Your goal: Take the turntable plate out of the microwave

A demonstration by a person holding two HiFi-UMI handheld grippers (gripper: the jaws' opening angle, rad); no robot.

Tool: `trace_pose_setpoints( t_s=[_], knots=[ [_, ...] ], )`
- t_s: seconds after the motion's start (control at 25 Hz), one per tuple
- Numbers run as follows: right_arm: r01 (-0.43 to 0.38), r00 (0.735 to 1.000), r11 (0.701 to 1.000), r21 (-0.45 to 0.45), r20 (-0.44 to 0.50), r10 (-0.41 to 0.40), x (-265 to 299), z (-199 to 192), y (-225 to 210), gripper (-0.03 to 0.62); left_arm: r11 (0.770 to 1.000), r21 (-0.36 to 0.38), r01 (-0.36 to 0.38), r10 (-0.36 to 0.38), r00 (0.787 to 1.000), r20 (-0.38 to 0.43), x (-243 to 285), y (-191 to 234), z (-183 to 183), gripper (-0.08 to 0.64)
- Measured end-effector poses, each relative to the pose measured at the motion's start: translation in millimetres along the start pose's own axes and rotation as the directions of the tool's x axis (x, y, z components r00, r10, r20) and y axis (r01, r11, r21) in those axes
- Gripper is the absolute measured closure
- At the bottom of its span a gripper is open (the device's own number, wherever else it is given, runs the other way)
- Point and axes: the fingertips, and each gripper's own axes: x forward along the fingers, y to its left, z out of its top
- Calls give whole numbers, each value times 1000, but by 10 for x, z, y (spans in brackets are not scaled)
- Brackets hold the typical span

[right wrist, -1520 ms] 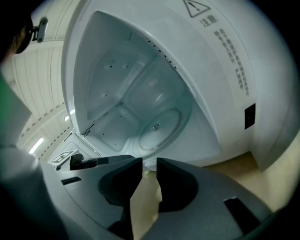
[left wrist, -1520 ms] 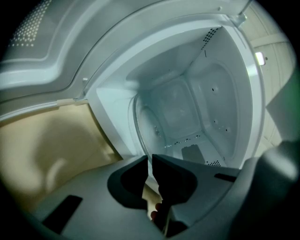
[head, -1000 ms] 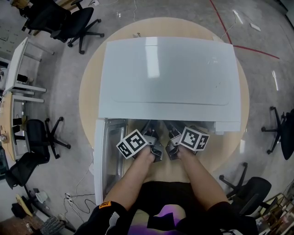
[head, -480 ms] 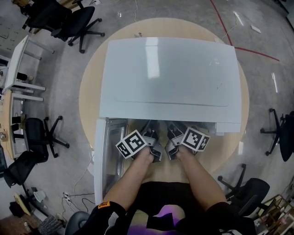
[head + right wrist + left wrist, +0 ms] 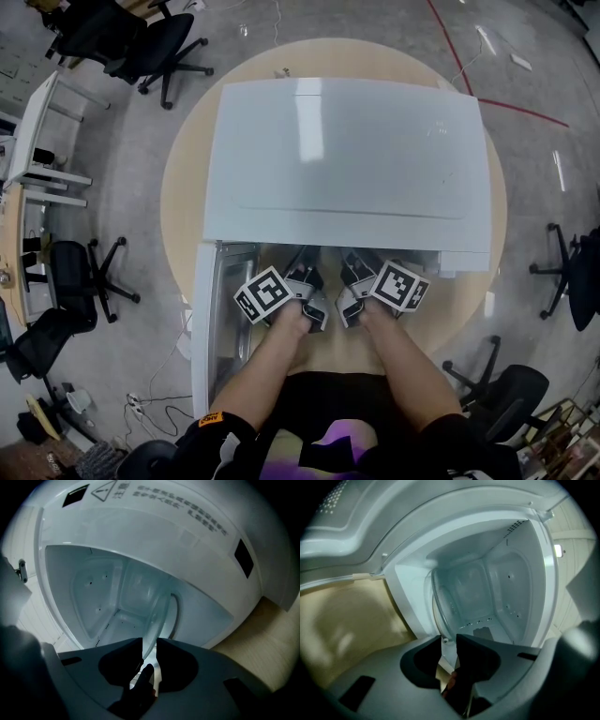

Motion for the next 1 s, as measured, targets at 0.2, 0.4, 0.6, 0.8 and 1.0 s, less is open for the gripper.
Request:
trace_pose_setpoints(
  t_s=[0.2, 0.4, 0.6, 0.8, 1.0],
  knots=[
    [-11, 1000, 1000, -4, 5, 11, -15, 24, 57, 511, 999, -26, 33, -32, 999, 21, -11, -27, 21, 410],
    [-22, 1000, 1000, -16, 5, 23, -14, 38, 110, 511, 996, -49, 69, -67, 996, 54, 0, -82, 121, 405],
    [-23, 1000, 1000, -13, 5, 23, -14, 42, 102, 511, 993, -72, 97, -91, 992, 84, 89, -127, 253, 405],
    [-22, 1000, 1000, -9, 6, 22, -17, 44, 99, 511, 989, -106, 101, -90, 990, 105, 176, -120, 304, 407],
    [-19, 1000, 1000, -9, 10, 19, -19, 54, 91, 511, 986, -132, 99, -83, 989, 120, 237, -101, 330, 410]
  ],
)
